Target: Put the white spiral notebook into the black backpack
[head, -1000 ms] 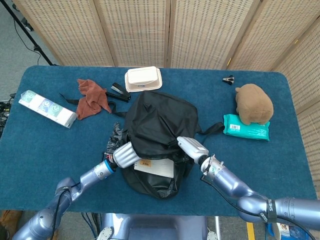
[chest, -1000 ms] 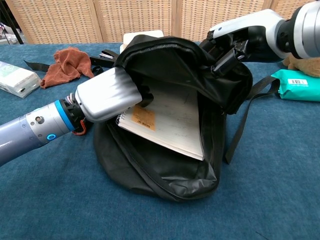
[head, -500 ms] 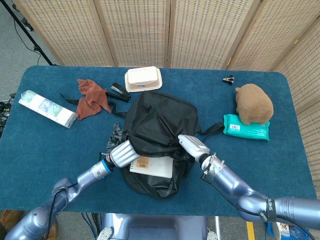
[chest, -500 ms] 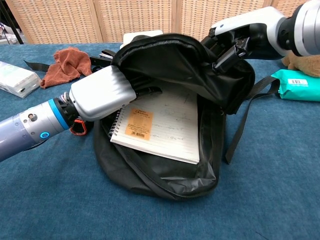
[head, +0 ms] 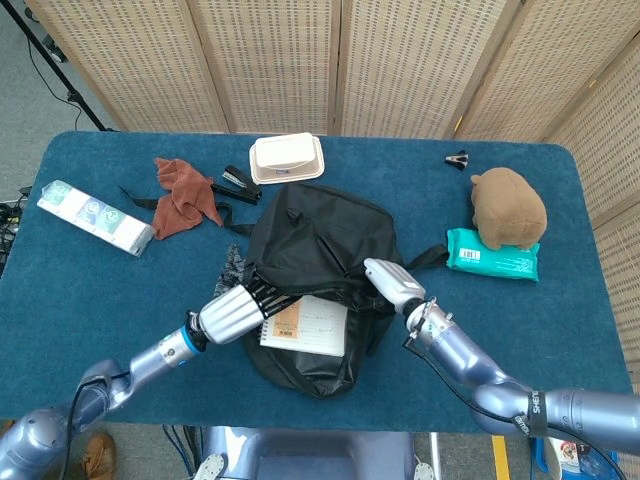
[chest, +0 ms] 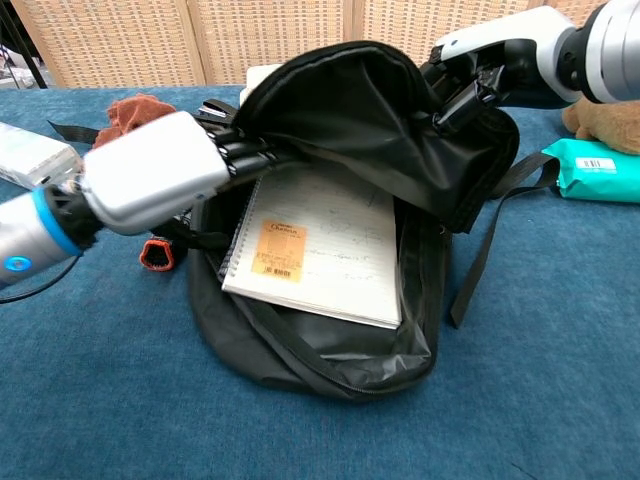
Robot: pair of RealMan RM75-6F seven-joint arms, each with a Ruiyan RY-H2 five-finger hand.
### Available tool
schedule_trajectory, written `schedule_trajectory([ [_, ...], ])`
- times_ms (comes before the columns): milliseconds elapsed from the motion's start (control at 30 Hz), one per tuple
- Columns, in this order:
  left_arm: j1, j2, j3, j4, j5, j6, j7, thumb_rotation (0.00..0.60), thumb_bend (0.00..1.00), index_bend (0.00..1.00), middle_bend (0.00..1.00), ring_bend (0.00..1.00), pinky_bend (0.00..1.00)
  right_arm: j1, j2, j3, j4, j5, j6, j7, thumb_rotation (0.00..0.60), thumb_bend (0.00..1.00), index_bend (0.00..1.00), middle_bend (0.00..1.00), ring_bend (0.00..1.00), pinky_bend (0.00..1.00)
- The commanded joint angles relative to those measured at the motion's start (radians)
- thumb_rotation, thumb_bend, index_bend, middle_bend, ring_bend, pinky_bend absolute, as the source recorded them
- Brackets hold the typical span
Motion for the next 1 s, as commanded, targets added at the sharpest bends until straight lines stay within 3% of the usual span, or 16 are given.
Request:
schedule_trajectory([
  [33, 0.024, 0.044, 0.004, -0.051, 0.009, 0.033, -0.026, 0.600, 0.13, 0.11, 0.00, 0.12, 0.53, 0.002, -0.003, -0.002, 0.005, 0.007, 0.003, -0.003, 0.600, 0.67, 0.63, 0.60, 0.54, 0.64],
  [133, 0.036, 0.066, 0.001, -0.077, 0.007, 0.039, -0.034, 0.600, 0.13, 0.10, 0.00, 0.12, 0.53, 0.003, -0.008, -0.006, 0.010, 0.012, 0.007, -0.009, 0.600, 0.67, 0.63, 0.60, 0.54, 0.64],
  [467, 0.127, 0.203, -0.024, -0.124, -0.015, 0.205, -0.260, 0.600, 0.13, 0.11, 0.00, 0.14, 0.53, -0.017, -0.021, -0.030, -0.022, -0.032, 0.017, -0.025, 0.600, 0.67, 0.63, 0.60, 0.54, 0.64],
  [633, 0.193, 0.298, -0.071, -0.130, -0.078, 0.270, -0.346, 0.600, 0.13, 0.12, 0.00, 0.15, 0.53, -0.024, -0.050, -0.056, -0.033, -0.067, 0.023, -0.049, 0.600, 0.67, 0.63, 0.60, 0.54, 0.64],
  [800, 0.234, 0.349, -0.120, -0.109, -0.146, 0.259, -0.410, 0.600, 0.13, 0.12, 0.00, 0.15, 0.53, -0.023, -0.100, -0.086, -0.043, -0.092, 0.027, -0.080, 0.600, 0.67, 0.62, 0.60, 0.54, 0.63],
  [900, 0.250, 0.356, -0.141, -0.081, -0.173, 0.243, -0.445, 0.600, 0.13, 0.12, 0.00, 0.15, 0.53, -0.028, -0.129, -0.100, -0.045, -0.129, 0.004, -0.078, 0.600, 0.65, 0.54, 0.53, 0.45, 0.44],
  [967, 0.258, 0.355, -0.153, -0.064, -0.187, 0.233, -0.466, 0.600, 0.13, 0.12, 0.00, 0.15, 0.53, -0.032, -0.144, -0.110, -0.035, -0.170, -0.023, -0.071, 0.600, 0.42, 0.33, 0.31, 0.23, 0.18],
  [1000, 0.262, 0.354, -0.159, -0.053, -0.195, 0.228, -0.473, 0.600, 0.13, 0.12, 0.00, 0.15, 0.53, -0.031, -0.154, -0.114, -0.029, -0.184, -0.040, -0.067, 0.600, 0.32, 0.25, 0.23, 0.15, 0.11],
])
